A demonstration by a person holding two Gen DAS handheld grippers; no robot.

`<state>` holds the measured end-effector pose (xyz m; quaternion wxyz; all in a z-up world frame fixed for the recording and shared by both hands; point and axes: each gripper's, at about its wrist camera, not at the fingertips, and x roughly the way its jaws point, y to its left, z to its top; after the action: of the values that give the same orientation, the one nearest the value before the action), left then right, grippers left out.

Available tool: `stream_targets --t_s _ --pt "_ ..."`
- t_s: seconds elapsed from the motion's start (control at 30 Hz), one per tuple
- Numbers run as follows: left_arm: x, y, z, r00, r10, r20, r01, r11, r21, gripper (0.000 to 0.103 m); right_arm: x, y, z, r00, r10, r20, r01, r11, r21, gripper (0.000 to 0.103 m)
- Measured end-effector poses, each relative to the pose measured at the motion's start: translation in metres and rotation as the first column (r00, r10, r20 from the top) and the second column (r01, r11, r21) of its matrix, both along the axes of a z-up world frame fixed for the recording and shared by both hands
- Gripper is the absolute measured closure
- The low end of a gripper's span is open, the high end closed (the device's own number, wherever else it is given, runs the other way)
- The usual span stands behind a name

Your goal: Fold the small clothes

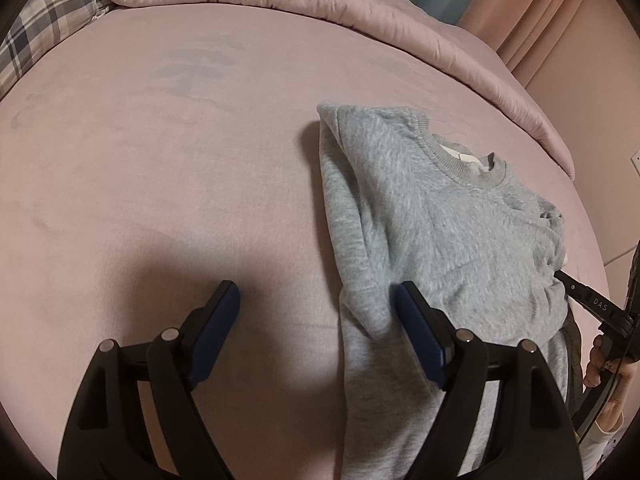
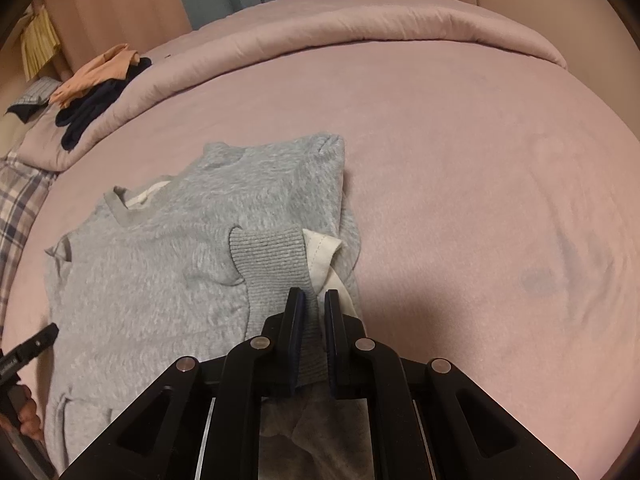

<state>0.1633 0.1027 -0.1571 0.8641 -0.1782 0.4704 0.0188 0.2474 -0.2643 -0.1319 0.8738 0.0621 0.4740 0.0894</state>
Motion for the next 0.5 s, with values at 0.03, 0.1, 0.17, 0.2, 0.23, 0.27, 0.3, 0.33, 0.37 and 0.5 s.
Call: stream_targets --t_s 0.03,0.1,0.17,0.2,0.23,0.27,0.3,0.33,0.37,0.5 --pt "0.0003 0.0001 -0.0002 1.000 0.000 0.000 0.000 1.000 0.000 0.022 0.0000 0.0001 -0.0001 1.000 0.001 0.000 -0.001 1.000 0.000 0.098" --pt "0.0006 -0.0004 -0.0002 1.000 0.000 0.001 0.000 1.000 0.001 0.022 0.0001 -0.0001 0.0000 1.000 0.001 0.000 -0.001 1.000 0.000 0.098" --pt "0.0006 -0.0004 -0.0002 1.000 0.000 0.000 0.000 1.000 0.000 0.022 0.0006 0.0001 -0.0002 1.000 0.002 0.000 -0.002 1.000 0.000 0.098" --pt "0.0005 -0.0004 -0.0002 1.000 0.000 0.000 0.000 1.000 -0.001 0.021 0.0005 0.0001 -0.0004 1.000 0.002 0.000 -0.002 1.000 0.000 0.098" --pt "0.0005 -0.0003 -0.0004 1.000 0.000 0.001 0.000 1.000 -0.002 0.021 0.0005 0.0002 -0.0004 1.000 0.003 0.000 -0.003 1.000 0.000 0.098" --pt "0.0007 -0.0005 -0.0005 1.000 -0.001 0.002 0.001 1.000 -0.002 0.021 0.0006 0.0000 -0.0003 1.000 0.003 0.000 -0.003 1.000 0.000 0.098" --pt "0.0007 -0.0007 -0.0005 1.000 -0.002 0.003 0.002 1.000 -0.002 0.021 0.0006 0.0001 -0.0003 1.000 0.002 0.000 -0.002 1.000 0.000 0.098" --pt "0.0007 -0.0009 -0.0005 1.000 -0.002 0.004 0.002 1.000 -0.002 0.021 0.0007 0.0003 -0.0003 1.000 0.002 0.000 -0.002 1.000 0.000 0.098" --pt "0.0007 -0.0009 -0.0006 1.000 -0.004 0.005 0.004 1.000 -0.001 0.021 0.0007 0.0001 -0.0004 1.000 0.003 0.000 -0.003 1.000 -0.001 0.098" --pt "0.0012 -0.0012 -0.0006 1.000 -0.007 0.006 0.007 1.000 -0.001 0.021 0.0009 0.0000 -0.0005 1.000 0.004 0.000 -0.004 1.000 -0.002 0.097"
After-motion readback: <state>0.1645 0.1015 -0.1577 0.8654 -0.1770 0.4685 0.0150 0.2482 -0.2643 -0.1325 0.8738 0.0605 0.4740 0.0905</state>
